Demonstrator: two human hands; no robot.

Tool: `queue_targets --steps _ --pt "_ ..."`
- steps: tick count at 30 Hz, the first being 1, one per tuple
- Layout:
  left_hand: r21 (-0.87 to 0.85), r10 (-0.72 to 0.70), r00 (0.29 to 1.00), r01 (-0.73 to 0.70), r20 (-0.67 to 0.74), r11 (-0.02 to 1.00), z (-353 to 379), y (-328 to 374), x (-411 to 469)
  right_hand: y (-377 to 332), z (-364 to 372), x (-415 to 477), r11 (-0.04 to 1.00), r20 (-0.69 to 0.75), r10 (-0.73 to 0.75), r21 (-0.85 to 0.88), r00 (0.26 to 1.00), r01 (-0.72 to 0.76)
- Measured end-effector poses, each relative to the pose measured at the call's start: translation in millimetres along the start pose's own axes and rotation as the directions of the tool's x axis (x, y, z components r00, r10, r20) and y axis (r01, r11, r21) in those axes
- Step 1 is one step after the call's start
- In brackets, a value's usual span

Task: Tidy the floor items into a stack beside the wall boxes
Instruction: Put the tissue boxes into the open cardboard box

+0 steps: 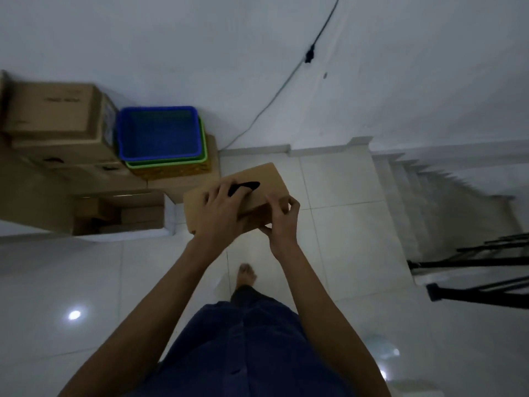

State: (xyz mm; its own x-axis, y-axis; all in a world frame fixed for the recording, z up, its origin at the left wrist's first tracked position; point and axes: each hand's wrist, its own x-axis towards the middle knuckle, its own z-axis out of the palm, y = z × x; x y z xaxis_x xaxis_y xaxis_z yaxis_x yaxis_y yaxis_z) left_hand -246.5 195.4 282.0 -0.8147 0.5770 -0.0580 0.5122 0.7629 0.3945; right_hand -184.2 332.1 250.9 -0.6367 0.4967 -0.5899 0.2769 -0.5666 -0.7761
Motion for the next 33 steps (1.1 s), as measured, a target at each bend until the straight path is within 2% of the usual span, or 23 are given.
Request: queue_targets --steps 3,5,8,10,13,15,18,21,23,25,27,29,31,33 --pt "-0.237 0.034 0.999 -0.023 0.043 0.971 -40.1 -70.4 26.8 -8.9 34.4 12.9 0.972 0.141 -0.125 -0.184 0.982 0.150" --pt "-0.374 0.062 0.992 -0.017 0.109 0.927 -65.0 -122.6 35.6 -16.6 56.3 22.6 0.888 0.288 -0.201 -0.351 0.936 0.298" --pt "-0.465 0.148 0.970 -0.043 0.192 0.885 -89.4 -189.3 38.4 -18.2 102.4 30.6 0.780 0.533 -0.115 -0.474 0.838 0.408" --pt "-0.504 0.175 0.960 -0.041 0.220 0.863 -97.2 -233.5 39.2 -6.5 145.1 28.8 0.677 0.582 -0.076 -0.566 0.810 0.470" --pt "-0.529 0.165 0.961 -0.023 0.223 0.848 -102.3 -301.6 38.2 28.3 215.7 20.5 0.558 0.517 -0.130 -0.667 0.846 0.494" --pt "-0.515 0.179 0.964 -0.054 0.195 0.856 -102.2 -341.2 36.0 59.1 256.0 16.0 0.533 0.420 -0.197 -0.713 0.886 0.456" --pt "-0.536 0.122 0.975 -0.005 0.184 0.844 -91.4 -395.9 31.0 121.7 311.1 14.1 0.578 0.221 -0.246 -0.749 0.944 0.326" --pt "-0.548 -0.092 0.969 0.207 0.229 0.810 -65.2 -450.2 22.8 193.9 363.5 18.3 0.656 0.035 -0.243 -0.730 0.969 0.191" --pt "-0.594 -0.213 0.929 0.359 0.303 0.720 -47.5 -481.0 13.0 243.1 394.1 28.9 0.718 -0.046 -0.220 -0.684 0.974 0.130" --pt "-0.590 -0.319 0.858 0.510 0.404 0.626 -23.5 -513.3 4.5 294.3 419.1 44.1 0.759 -0.093 -0.161 -0.647 0.983 0.064" --pt "-0.576 -0.363 0.814 0.578 0.453 0.577 5.7 -550.4 2.9 344.5 438.6 64.0 0.771 -0.127 -0.083 -0.637 0.988 -0.017" --pt "-0.553 -0.430 0.753 0.658 0.498 0.511 39.9 -591.0 2.9 400.3 454.4 90.1 0.733 -0.101 -0.029 -0.678 0.994 -0.047" --pt "-0.545 -0.486 0.709 0.704 0.510 0.455 74.0 -629.4 -2.9 446.5 474.7 113.0 0.650 -0.082 0.011 -0.757 0.997 -0.069" --pt "-0.542 -0.531 0.685 0.725 0.500 0.424 110.7 -668.1 -1.1 494.6 488.5 145.8 0.580 -0.111 0.007 -0.809 0.994 -0.095"
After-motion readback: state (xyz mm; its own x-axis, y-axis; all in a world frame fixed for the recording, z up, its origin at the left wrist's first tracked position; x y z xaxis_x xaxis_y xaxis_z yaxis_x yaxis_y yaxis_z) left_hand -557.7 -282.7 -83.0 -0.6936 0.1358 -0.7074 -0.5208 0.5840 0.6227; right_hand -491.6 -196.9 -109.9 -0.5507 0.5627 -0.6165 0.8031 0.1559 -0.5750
